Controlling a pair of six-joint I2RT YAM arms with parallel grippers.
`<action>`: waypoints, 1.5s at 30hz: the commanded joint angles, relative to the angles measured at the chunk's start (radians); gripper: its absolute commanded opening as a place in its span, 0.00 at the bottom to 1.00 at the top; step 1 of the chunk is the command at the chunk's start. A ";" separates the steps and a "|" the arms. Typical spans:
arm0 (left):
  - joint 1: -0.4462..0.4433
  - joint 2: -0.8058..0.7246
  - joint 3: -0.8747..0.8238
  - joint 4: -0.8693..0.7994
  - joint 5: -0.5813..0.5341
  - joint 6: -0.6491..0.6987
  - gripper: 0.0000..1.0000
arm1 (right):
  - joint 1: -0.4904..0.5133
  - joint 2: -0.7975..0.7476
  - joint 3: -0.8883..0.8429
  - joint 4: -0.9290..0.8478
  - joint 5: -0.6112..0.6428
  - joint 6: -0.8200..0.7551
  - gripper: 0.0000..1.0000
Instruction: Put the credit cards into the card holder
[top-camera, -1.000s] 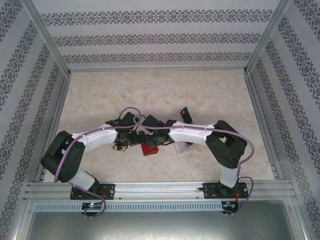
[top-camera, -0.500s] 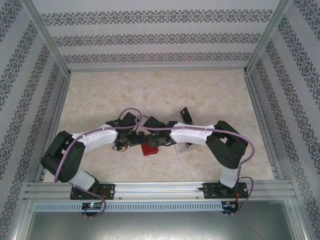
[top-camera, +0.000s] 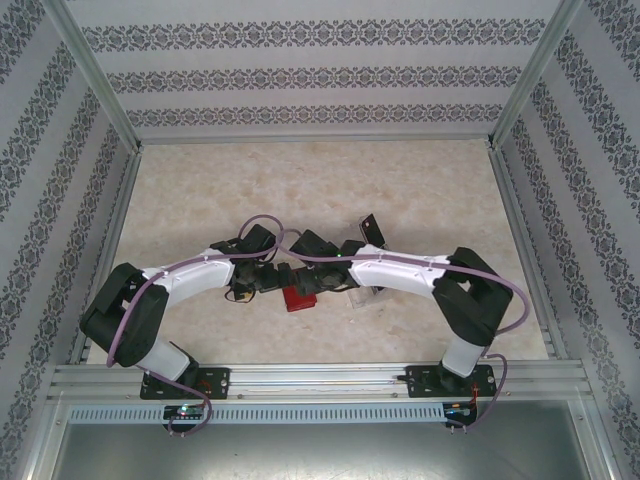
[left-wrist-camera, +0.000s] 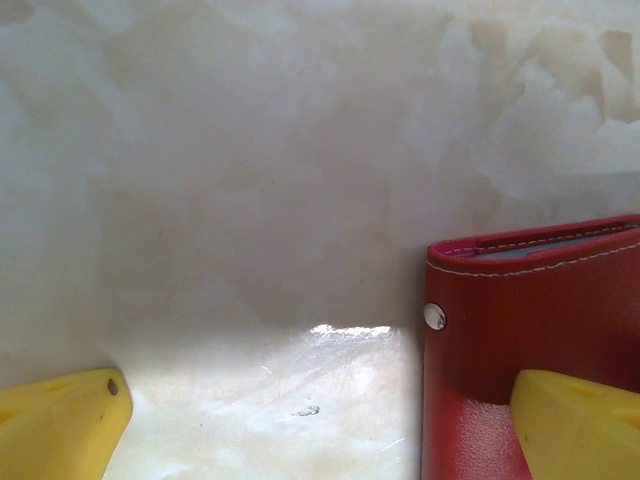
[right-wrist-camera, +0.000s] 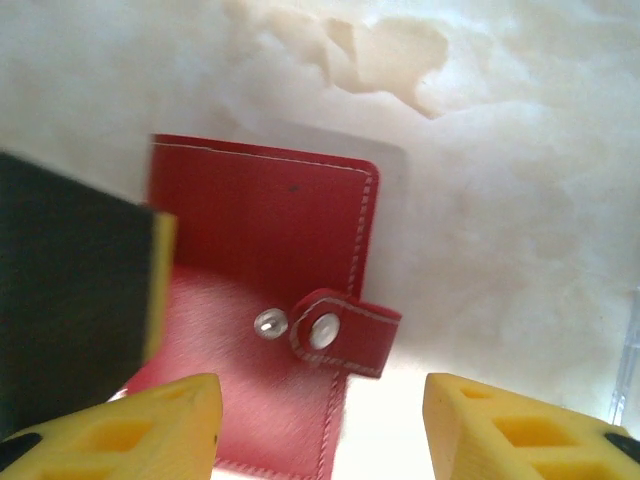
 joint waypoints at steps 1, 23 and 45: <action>0.005 0.020 -0.009 0.054 -0.013 -0.005 1.00 | 0.005 -0.091 -0.023 0.030 -0.043 0.020 0.56; 0.080 -0.028 0.040 -0.020 -0.038 0.047 1.00 | -0.012 0.052 0.025 0.019 -0.033 0.026 0.38; 0.101 -0.036 0.009 0.019 0.012 0.066 1.00 | 0.001 0.113 0.106 -0.072 0.033 -0.025 0.26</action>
